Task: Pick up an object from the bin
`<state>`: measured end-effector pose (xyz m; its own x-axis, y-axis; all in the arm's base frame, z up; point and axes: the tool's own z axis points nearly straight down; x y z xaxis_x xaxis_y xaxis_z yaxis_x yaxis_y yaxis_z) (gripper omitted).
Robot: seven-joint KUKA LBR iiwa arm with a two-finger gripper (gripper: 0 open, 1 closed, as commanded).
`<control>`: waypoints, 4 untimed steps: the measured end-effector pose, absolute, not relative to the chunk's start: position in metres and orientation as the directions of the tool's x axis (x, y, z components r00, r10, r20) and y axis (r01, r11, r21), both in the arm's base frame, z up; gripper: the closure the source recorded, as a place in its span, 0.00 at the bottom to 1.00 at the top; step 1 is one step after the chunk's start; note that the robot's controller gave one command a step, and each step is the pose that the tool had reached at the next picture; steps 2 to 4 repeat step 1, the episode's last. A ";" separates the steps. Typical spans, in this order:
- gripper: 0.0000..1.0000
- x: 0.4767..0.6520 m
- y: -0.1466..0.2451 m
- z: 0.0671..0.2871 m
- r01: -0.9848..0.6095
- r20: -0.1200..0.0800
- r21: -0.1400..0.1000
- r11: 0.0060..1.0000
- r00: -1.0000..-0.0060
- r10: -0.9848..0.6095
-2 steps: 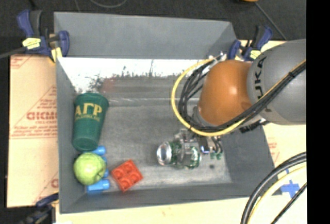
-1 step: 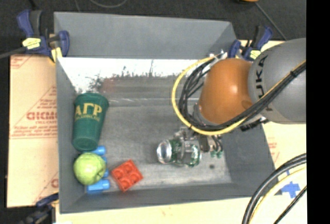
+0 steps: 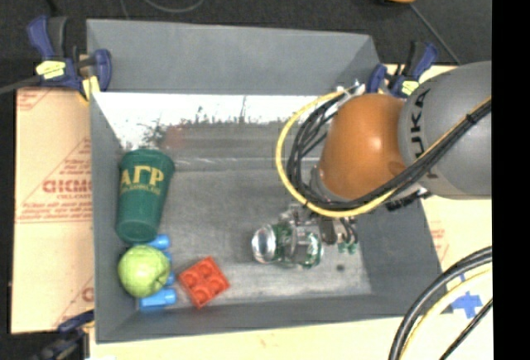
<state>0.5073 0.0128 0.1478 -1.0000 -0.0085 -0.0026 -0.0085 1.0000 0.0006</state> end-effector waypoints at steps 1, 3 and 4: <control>1.00 0.489 0.004 0.337 -0.016 -0.008 -0.002 1.000 -1.000 -0.016; 1.00 0.489 0.004 0.337 -0.016 -0.008 -0.002 1.000 -1.000 -0.016; 1.00 0.489 0.004 0.337 -0.016 -0.008 -0.002 1.000 -1.000 -0.016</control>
Offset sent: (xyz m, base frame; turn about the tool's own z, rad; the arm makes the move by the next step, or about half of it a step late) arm 0.0000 0.0000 0.0000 0.0000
